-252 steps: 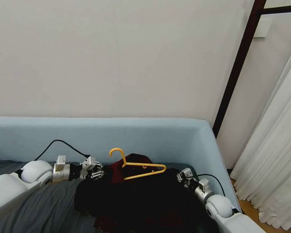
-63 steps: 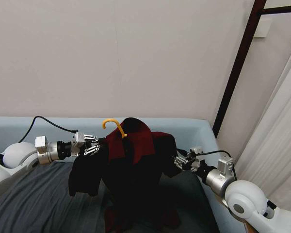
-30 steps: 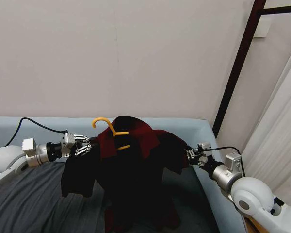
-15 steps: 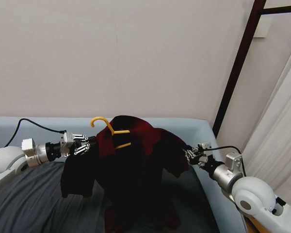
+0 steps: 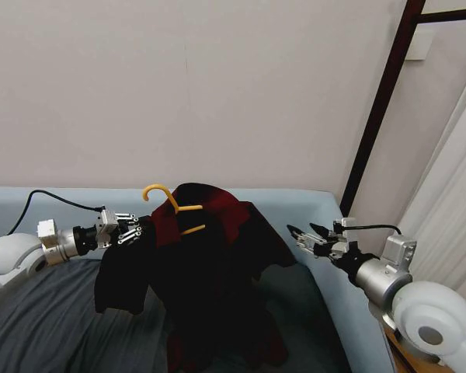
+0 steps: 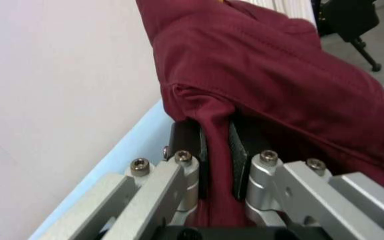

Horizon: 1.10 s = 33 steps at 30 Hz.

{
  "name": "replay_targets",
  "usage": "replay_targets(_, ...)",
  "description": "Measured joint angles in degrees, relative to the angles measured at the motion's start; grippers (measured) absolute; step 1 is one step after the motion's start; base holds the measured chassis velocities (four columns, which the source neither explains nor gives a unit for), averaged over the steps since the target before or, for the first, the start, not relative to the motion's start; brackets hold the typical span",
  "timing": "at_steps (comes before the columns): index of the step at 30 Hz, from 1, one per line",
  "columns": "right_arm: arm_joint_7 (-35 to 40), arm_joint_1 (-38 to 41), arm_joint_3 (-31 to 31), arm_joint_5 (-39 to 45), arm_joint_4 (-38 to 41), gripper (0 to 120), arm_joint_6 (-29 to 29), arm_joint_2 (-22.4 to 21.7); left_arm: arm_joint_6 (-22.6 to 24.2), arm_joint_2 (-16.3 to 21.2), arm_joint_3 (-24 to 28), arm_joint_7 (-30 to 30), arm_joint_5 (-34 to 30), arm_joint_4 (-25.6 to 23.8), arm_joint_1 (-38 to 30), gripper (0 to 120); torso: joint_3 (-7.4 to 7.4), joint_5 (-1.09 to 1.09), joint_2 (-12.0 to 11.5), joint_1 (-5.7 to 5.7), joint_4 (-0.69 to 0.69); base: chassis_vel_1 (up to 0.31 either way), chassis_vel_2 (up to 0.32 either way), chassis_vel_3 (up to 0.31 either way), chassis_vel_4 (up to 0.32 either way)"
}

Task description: Pick up the clothes from the sofa and hang them on the clothes hanger.

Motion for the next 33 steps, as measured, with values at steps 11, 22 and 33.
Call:
replay_targets(11, -1.6, 1.3, -3.9, 6.3, -5.0, 100, -0.5, 3.8, 1.4, 0.9, 1.9, -0.8, -0.1, -5.3, 0.5, 8, 0.01, 0.02, 0.0, 0.0, -0.01, 0.0, 0.0, 0.0, 0.0)
replay_targets(22, -2.6, 1.3, -5.0, 4.9, -5.1, 98, -1.7, 5.4, 1.8, 1.0, 2.1, -0.9, -0.2, -6.5, 0.5, 8, 0.01, 0.02, 0.0, 0.0, -0.01, 0.0, 0.0, 0.0, 0.0)
replay_targets(33, -2.9, 2.2, -5.9, 5.0, -5.3, 65, -1.0, 5.6, 1.9, 0.8, 1.9, -0.7, -0.5, -6.6, 0.2, 8, 0.01, 0.02, 0.0, 0.0, -0.02, 0.0, 0.0, 0.0, 0.0)
